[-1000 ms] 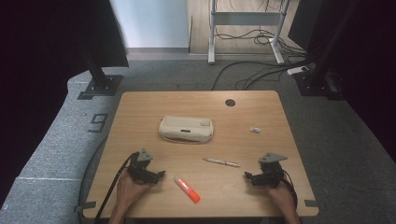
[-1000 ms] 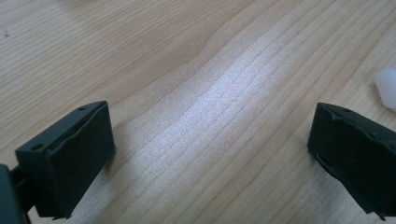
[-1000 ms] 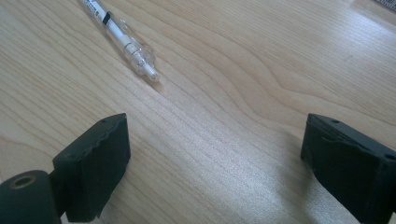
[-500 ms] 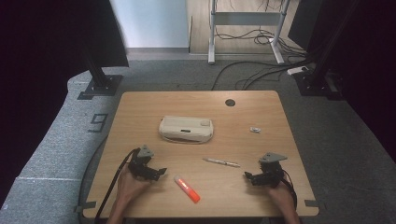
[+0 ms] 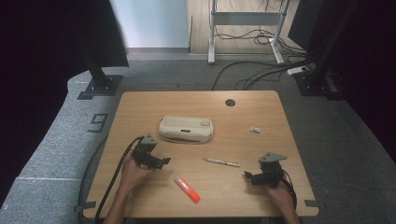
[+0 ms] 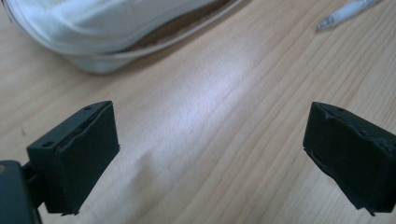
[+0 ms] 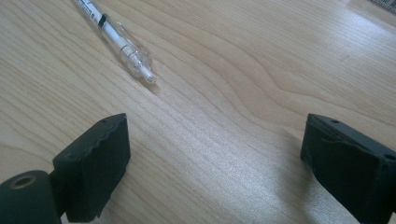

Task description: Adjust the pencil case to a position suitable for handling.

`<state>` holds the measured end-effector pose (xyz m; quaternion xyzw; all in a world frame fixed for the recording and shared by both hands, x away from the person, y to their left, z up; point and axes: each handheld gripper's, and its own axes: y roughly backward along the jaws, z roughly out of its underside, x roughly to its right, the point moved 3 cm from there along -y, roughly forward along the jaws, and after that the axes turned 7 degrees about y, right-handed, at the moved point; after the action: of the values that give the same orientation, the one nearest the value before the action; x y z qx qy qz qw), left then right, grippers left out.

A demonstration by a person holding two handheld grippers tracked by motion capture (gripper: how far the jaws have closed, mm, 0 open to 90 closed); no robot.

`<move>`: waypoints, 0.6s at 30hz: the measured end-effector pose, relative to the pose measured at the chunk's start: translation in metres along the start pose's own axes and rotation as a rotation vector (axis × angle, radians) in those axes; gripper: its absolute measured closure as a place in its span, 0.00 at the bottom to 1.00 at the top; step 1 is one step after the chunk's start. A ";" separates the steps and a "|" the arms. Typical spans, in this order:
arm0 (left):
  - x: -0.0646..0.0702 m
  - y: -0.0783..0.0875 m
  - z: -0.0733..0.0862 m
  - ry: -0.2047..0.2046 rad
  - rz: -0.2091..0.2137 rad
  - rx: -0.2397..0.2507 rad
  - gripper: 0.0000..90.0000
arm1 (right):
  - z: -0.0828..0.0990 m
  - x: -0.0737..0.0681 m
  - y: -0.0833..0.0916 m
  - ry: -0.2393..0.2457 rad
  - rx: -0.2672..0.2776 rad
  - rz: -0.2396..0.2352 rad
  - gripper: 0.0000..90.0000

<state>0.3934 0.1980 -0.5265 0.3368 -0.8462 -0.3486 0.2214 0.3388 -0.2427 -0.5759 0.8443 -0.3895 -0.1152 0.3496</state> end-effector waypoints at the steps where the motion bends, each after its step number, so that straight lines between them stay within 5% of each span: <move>1: -0.001 0.000 -0.003 -0.002 0.002 0.001 0.04 | 0.000 0.000 0.000 -0.001 0.000 0.000 0.09; 18: -0.008 -0.004 -0.047 -0.014 0.016 -0.007 0.07 | -0.001 0.000 -0.001 -0.011 -0.003 0.009 0.09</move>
<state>0.4285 0.1811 -0.4996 0.3266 -0.8493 -0.3520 0.2194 0.3401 -0.2416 -0.5758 0.8414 -0.3949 -0.1187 0.3492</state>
